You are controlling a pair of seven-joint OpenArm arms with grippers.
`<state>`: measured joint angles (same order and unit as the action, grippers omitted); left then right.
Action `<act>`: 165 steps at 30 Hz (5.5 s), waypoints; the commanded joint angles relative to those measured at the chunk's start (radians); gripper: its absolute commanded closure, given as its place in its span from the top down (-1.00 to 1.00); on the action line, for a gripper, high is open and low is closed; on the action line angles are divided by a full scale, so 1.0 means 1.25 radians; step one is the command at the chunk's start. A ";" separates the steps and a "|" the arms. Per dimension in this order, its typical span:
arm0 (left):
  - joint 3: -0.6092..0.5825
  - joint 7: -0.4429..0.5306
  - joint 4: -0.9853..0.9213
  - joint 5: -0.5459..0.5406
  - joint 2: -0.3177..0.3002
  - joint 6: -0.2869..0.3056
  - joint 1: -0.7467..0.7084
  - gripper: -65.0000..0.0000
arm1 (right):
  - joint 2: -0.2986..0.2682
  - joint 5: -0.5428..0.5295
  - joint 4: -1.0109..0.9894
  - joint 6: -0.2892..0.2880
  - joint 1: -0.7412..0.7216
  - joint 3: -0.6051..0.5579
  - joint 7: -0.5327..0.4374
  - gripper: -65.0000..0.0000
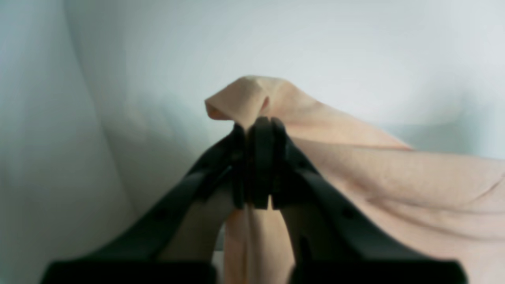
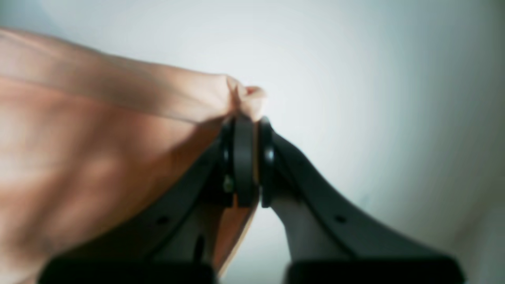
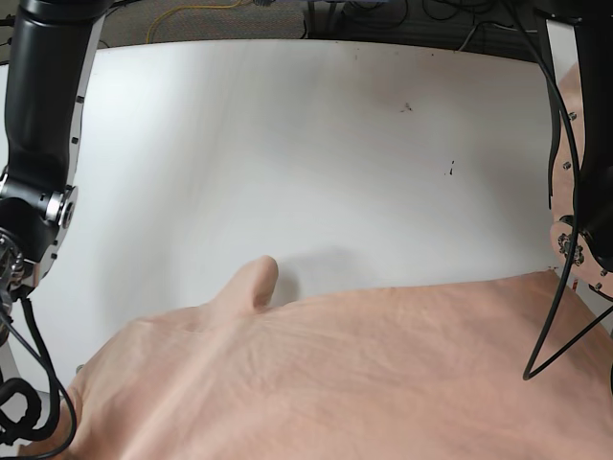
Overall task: Fold the T-shirt properly
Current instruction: 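Lift the shirt high with both grippers, letting it hang, then lower the stretched shirt onto the table with both grippers, then release the shirt with the left gripper and lower it onto the shirt edge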
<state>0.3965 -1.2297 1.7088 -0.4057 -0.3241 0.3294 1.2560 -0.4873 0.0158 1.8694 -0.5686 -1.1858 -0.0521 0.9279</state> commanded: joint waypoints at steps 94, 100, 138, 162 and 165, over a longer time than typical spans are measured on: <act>0.286 0.017 0.189 -0.166 -0.065 0.072 -1.398 -1.00 | 0.406 0.003 0.140 -0.080 1.303 0.457 -0.008 -0.94; 0.264 0.017 0.185 -0.026 -0.062 0.165 -1.371 -1.00 | 0.408 0.001 0.140 -0.080 1.320 0.457 -0.008 -0.94; 0.050 0.017 0.150 0.226 -0.042 0.246 -1.163 -1.00 | 0.406 0.006 0.090 -0.074 1.278 0.457 -0.006 -0.94; 0.049 0.020 -0.116 0.232 -0.064 0.248 -1.014 -0.78 | 0.406 0.003 0.084 -0.074 1.272 0.456 -0.006 -0.94; 0.049 0.020 -0.122 0.233 -0.065 0.246 -1.007 -0.40 | 0.406 0.003 0.084 -0.074 1.272 0.455 -0.006 -0.94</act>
<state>0.4511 -1.2098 1.5490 -0.1303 -0.3767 0.6445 -0.0238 0.0303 0.0151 1.9602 -0.6701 0.4072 0.5129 0.9276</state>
